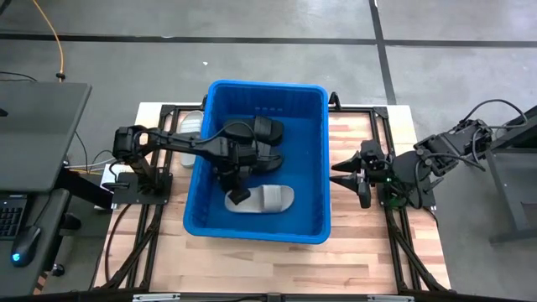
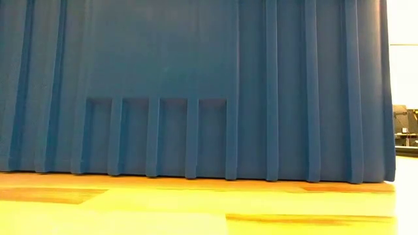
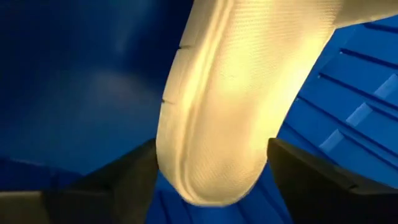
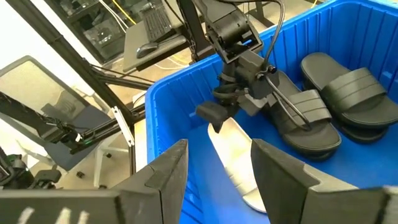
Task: Pick and place slides into bin
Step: Put the right white slipper into the bin, then adjust the bin
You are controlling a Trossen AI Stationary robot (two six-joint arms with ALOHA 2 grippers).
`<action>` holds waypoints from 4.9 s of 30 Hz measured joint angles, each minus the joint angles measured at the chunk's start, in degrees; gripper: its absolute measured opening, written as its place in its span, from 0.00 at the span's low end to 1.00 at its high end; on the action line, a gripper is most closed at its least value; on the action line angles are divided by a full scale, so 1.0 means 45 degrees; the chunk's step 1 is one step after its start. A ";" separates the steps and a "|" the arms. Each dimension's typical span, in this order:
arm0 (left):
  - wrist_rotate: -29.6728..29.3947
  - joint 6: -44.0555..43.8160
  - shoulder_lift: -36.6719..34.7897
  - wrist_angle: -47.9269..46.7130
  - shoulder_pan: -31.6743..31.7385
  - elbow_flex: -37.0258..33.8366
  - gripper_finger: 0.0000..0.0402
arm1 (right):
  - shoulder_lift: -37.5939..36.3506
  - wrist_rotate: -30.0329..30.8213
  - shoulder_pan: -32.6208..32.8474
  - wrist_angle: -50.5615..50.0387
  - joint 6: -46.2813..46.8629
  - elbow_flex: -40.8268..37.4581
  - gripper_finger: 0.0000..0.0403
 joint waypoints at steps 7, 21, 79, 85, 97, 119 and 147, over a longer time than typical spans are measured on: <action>-0.0972 0.0358 -0.0005 -0.0665 0.0000 0.0841 0.78 | 0.0000 -0.0062 0.0000 -0.0005 -0.0081 0.0000 0.41; -0.1871 0.1606 -0.0015 -0.3538 -0.0061 0.2343 0.78 | 0.0000 -0.0491 0.0000 -0.0276 -0.0171 0.0000 0.41; -1.1260 0.9199 -0.3160 -0.5415 0.9806 1.0577 0.77 | -0.0161 0.0283 -0.0156 -0.0520 -0.0349 0.0010 0.41; -0.6722 0.7079 -0.2395 -0.1770 1.0833 0.9208 0.77 | -0.1280 0.2238 -0.0494 0.1068 -0.0947 0.0010 0.41; -0.4944 0.4807 -0.2555 0.0385 1.3238 0.4513 0.77 | -0.2171 0.3830 -0.0980 0.1970 -0.2415 0.0010 0.41; -0.7807 0.2286 -0.2963 0.3390 1.2609 0.2873 0.77 | -0.1943 0.4782 -0.1545 0.1965 -0.2372 0.0010 0.41; -0.1153 1.1165 -0.3408 0.2144 1.2585 0.6928 0.77 | -0.1635 0.6129 -0.1545 0.1611 -0.2305 0.0010 0.41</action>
